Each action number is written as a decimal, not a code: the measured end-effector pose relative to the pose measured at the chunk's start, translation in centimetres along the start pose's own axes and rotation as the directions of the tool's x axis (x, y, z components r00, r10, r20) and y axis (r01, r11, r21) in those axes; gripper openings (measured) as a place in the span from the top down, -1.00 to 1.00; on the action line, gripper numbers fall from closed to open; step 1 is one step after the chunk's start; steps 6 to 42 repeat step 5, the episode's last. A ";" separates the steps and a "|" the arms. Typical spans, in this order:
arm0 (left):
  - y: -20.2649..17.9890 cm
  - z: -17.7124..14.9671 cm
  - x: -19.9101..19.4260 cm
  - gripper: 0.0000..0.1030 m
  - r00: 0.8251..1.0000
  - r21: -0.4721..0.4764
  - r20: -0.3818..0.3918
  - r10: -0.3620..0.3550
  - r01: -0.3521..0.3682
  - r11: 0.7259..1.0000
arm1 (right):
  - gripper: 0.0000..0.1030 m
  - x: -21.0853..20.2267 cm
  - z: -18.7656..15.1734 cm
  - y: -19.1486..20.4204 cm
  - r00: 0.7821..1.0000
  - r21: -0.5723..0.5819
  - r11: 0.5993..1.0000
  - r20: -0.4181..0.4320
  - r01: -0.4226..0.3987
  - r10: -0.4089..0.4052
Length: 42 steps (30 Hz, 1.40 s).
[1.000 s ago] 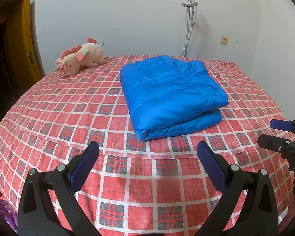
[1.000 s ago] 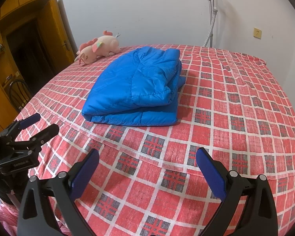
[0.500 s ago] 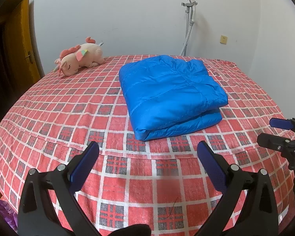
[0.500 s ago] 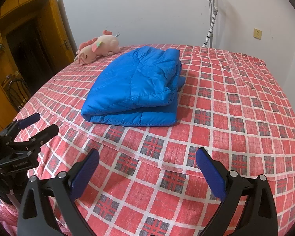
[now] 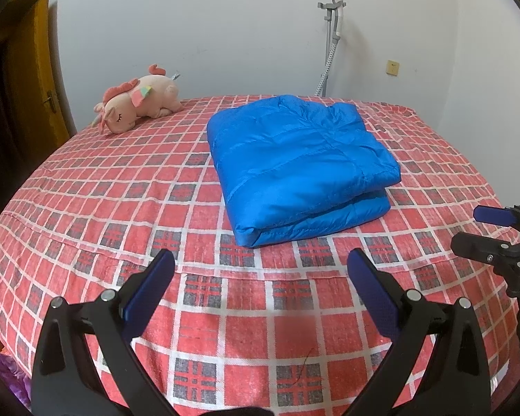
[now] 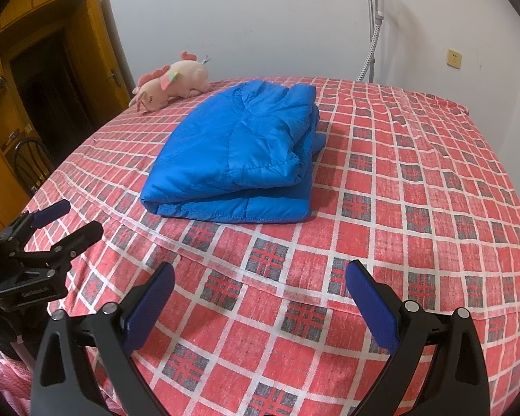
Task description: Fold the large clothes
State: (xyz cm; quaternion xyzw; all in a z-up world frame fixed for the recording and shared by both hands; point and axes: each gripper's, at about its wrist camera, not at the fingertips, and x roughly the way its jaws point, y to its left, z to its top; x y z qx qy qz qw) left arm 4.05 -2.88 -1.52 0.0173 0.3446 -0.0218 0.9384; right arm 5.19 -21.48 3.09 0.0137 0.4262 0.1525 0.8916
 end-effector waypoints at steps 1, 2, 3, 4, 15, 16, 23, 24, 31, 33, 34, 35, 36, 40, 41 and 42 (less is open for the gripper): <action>0.0 0.0 0.0 -0.92 1.000 0.001 0.001 0.000 0.000 1.000 | -0.92 0.0 0.0 0.0 1.000 0.000 1.000 0.000 0.001 -0.001; 0.0 0.0 0.0 -0.92 1.000 0.002 0.001 0.000 0.000 1.000 | -0.92 -0.1 0.0 0.0 1.000 0.001 1.000 0.000 0.001 -0.001; 0.0 0.0 0.0 -0.92 1.000 0.001 0.001 0.000 0.000 1.000 | -0.92 -0.1 0.0 -0.1 1.000 0.001 1.000 -0.001 0.000 0.000; 0.0 0.0 0.0 -0.92 1.000 0.001 0.000 -0.001 0.001 1.000 | -0.92 -0.1 0.0 -0.1 1.000 0.000 1.000 0.000 -0.001 0.001; 0.0 0.0 0.1 -0.92 1.000 0.000 -0.001 -0.001 0.001 1.000 | -0.92 0.0 0.0 -0.2 1.000 0.000 1.000 0.000 0.000 0.000; 0.0 0.0 0.1 -0.92 1.000 0.000 -0.001 -0.001 0.001 1.000 | -0.92 0.0 0.0 -0.2 1.000 0.000 1.000 0.000 0.000 0.000; 0.0 0.0 0.1 -0.92 1.000 0.000 -0.001 -0.001 0.001 1.000 | -0.92 0.0 0.0 -0.2 1.000 0.000 1.000 0.000 0.000 0.000; 0.0 0.0 0.1 -0.92 1.000 0.000 -0.001 -0.001 0.001 1.000 | -0.92 0.0 0.0 -0.2 1.000 0.000 1.000 0.000 0.000 0.000; 0.0 0.0 0.1 -0.92 1.000 0.000 -0.001 -0.001 0.001 1.000 | -0.92 0.0 0.0 -0.2 1.000 0.000 1.000 0.000 0.000 0.000; 0.0 0.0 0.1 -0.92 1.000 0.000 -0.001 -0.001 0.001 1.000 | -0.92 0.0 0.0 -0.2 1.000 0.000 1.000 0.000 0.000 0.000; 0.0 0.0 0.1 -0.92 1.000 0.000 -0.001 -0.001 0.001 1.000 | -0.92 0.0 0.0 -0.2 1.000 0.000 1.000 0.000 0.000 0.000; 0.0 0.0 0.1 -0.92 1.000 0.000 -0.001 -0.001 0.001 1.000 | -0.92 0.0 0.0 -0.2 1.000 0.000 1.000 0.000 0.000 0.000; 0.0 0.0 0.1 -0.92 1.000 0.000 -0.001 -0.001 0.001 1.000 | -0.92 0.0 0.0 -0.2 1.000 0.000 1.000 0.000 0.000 0.000; 0.0 0.0 0.1 -0.92 1.000 0.000 -0.001 -0.001 0.001 1.000 | -0.92 0.0 0.0 -0.2 1.000 0.000 1.000 0.000 0.000 0.000; 0.0 0.0 0.1 -0.92 1.000 0.000 -0.001 -0.001 0.001 1.000 | -0.92 0.0 0.0 -0.2 1.000 0.000 1.000 0.000 0.000 0.000; 0.0 0.0 0.1 -0.92 1.000 0.000 -0.001 -0.001 0.001 1.000 | -0.92 0.0 0.0 -0.2 1.000 0.000 1.000 0.000 0.000 0.000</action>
